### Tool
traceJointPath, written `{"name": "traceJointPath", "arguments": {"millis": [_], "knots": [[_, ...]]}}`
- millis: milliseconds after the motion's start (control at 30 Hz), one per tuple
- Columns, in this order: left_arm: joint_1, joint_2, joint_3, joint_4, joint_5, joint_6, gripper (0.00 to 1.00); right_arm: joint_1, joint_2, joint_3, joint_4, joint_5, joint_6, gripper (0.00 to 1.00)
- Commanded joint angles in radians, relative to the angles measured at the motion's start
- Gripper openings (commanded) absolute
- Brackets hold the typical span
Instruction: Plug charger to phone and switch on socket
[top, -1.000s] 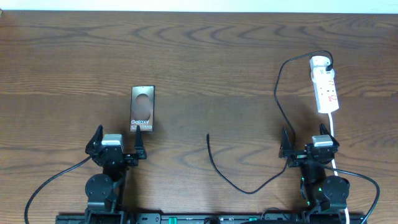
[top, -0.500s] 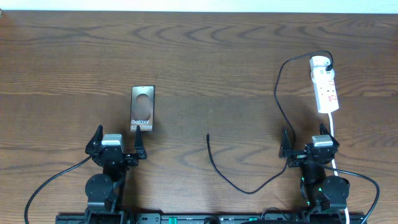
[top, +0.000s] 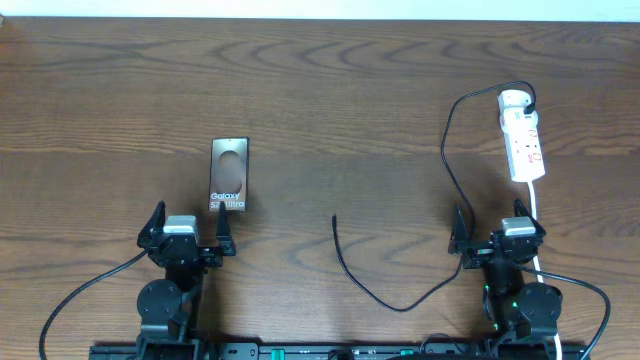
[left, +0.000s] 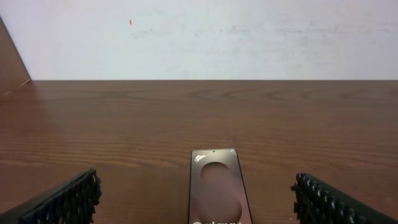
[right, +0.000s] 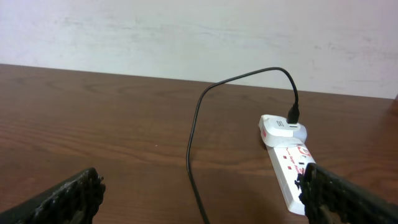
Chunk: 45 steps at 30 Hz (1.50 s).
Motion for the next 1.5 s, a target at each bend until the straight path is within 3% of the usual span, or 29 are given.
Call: {"name": "traceJointPath", "arguments": {"millis": [0, 367, 533, 800, 1100, 1433, 1467], "knots": [[0.004, 0.000, -0.017, -0.042, -0.018, 0.013, 0.98, 0.006, -0.006, -0.001, -0.005, 0.011, -0.012, 0.99], [0.003, 0.000, -0.006, 0.018, -0.017, 0.010, 0.98, 0.006, -0.006, -0.001, -0.005, 0.011, -0.012, 0.99], [0.003, 0.061, 0.113, -0.007, -0.022, 0.009, 0.98, 0.006, -0.006, -0.001, -0.005, 0.011, -0.012, 0.99], [0.003, 0.554, 0.613, -0.206, -0.012, 0.005, 0.98, 0.006, -0.006, -0.001, -0.005, 0.011, -0.012, 0.99], [0.003, 1.180, 1.275, -0.611, 0.189, 0.005, 0.98, 0.006, -0.006, -0.001, -0.005, 0.011, -0.012, 0.99], [0.003, 1.471, 1.331, -0.645, 0.189, 0.005, 0.98, 0.006, -0.006, -0.001, -0.005, 0.011, -0.012, 0.99], [0.003, 1.513, 1.331, -0.650, 0.189, 0.005, 0.93, 0.006, -0.006, -0.001, -0.005, 0.011, -0.012, 0.99]]}}
